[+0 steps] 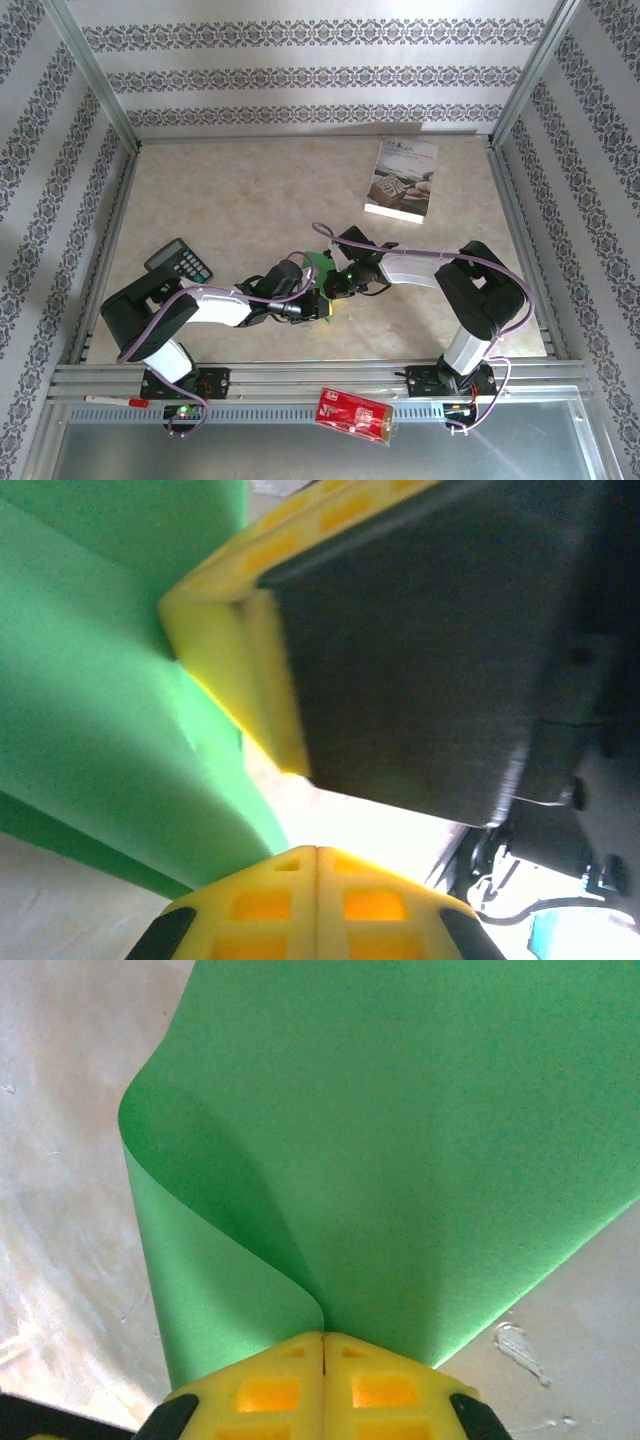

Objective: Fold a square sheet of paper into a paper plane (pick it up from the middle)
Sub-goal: Third fold the triangle at the center of the table.

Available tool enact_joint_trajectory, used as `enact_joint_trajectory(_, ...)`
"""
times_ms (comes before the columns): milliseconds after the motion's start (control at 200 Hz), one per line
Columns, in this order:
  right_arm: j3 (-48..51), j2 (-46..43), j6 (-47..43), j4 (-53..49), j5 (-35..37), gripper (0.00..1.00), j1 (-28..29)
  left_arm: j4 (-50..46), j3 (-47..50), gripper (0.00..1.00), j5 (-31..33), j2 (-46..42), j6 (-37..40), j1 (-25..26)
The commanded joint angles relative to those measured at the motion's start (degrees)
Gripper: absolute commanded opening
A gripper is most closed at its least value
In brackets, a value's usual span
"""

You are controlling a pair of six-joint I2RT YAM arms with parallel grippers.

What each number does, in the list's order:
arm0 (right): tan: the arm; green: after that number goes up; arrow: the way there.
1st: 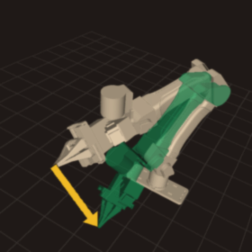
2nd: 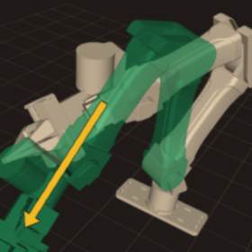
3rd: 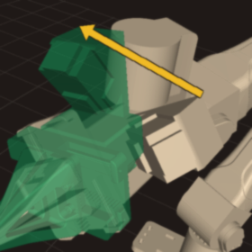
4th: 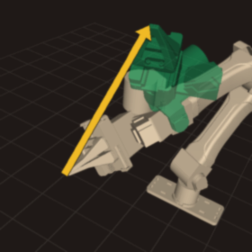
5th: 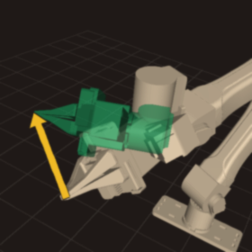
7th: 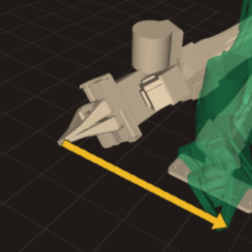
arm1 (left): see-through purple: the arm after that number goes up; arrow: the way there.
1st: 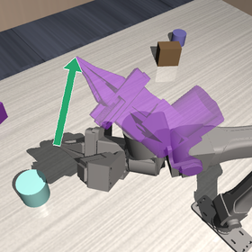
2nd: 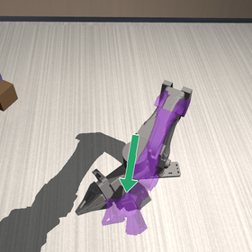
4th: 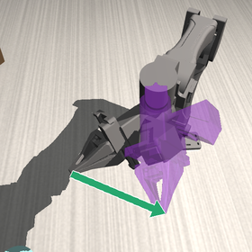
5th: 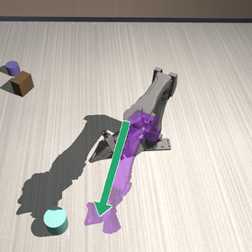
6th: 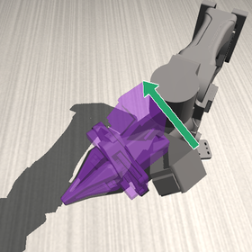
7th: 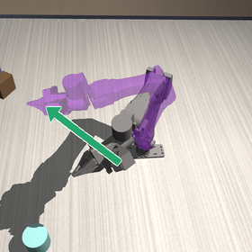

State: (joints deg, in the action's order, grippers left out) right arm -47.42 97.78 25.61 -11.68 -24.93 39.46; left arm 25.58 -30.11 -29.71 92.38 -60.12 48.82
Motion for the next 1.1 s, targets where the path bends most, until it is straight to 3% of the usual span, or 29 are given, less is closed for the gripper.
enact_joint_trajectory(0,1.81,3.56,0.76,-4.18,3.32,0.02,0.04,2.94,0.55,0.01,-0.26,1.51,-0.52,0.84)
enact_joint_trajectory(734,1.94,4.09,0.7,-4.84,4.06,0.02,0.1,1.99,1.4,0.01,-2.95,5.99,-0.1,2.31)
enact_joint_trajectory(1094,2.16,4.12,1.11,-5.27,4.66,0.01,0.15,-9.48,-0.85,0.01,-2.08,3.5,5.16,5.01)
